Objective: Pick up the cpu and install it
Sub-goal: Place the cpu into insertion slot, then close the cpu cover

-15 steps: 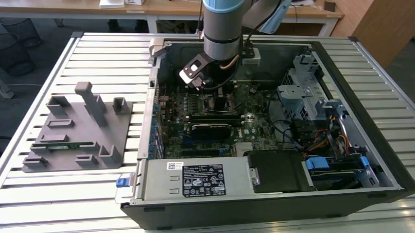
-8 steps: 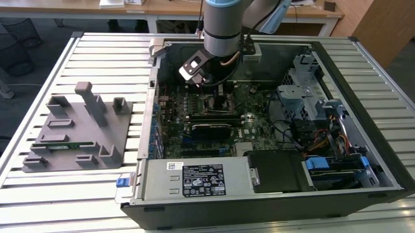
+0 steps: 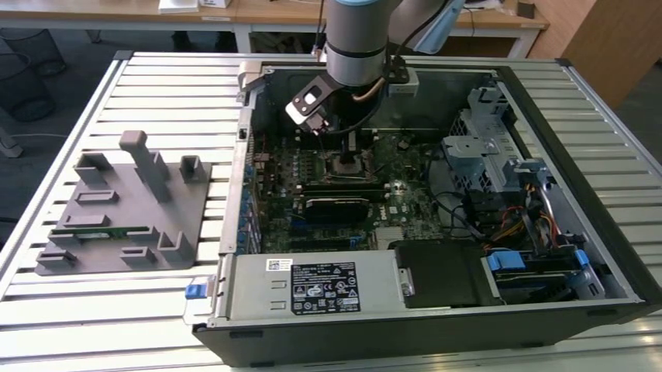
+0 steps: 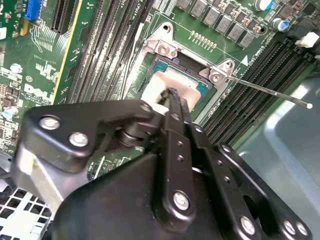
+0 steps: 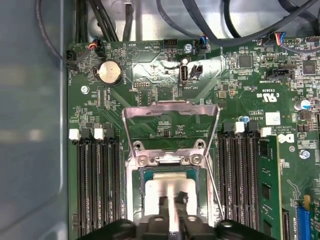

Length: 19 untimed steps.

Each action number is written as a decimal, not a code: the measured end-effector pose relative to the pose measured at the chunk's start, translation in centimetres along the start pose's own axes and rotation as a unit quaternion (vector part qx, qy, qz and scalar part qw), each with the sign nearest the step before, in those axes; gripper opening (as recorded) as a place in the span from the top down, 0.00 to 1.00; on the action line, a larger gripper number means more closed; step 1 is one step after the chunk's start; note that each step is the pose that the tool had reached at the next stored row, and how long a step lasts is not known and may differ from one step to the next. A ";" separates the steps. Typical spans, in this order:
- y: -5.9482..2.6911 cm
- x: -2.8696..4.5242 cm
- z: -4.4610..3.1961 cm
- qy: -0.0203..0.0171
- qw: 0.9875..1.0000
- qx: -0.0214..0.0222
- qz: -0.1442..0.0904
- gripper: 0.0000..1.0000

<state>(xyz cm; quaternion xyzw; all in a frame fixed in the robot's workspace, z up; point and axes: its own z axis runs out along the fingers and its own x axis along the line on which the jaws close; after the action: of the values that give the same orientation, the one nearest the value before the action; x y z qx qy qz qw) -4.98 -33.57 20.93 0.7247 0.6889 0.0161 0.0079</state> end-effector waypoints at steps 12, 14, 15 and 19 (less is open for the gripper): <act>0.04 0.01 -0.57 0.000 1.000 0.004 0.000 0.89; 0.04 0.01 -0.64 -0.001 1.000 0.004 0.000 0.89; 0.04 0.01 -0.70 -0.001 1.000 0.004 0.000 0.89; 0.05 0.01 -0.82 -0.001 1.000 0.005 0.000 0.89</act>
<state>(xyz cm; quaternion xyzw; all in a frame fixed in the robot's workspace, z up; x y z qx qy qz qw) -4.95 -33.57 21.75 0.7248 0.6889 0.0122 0.0053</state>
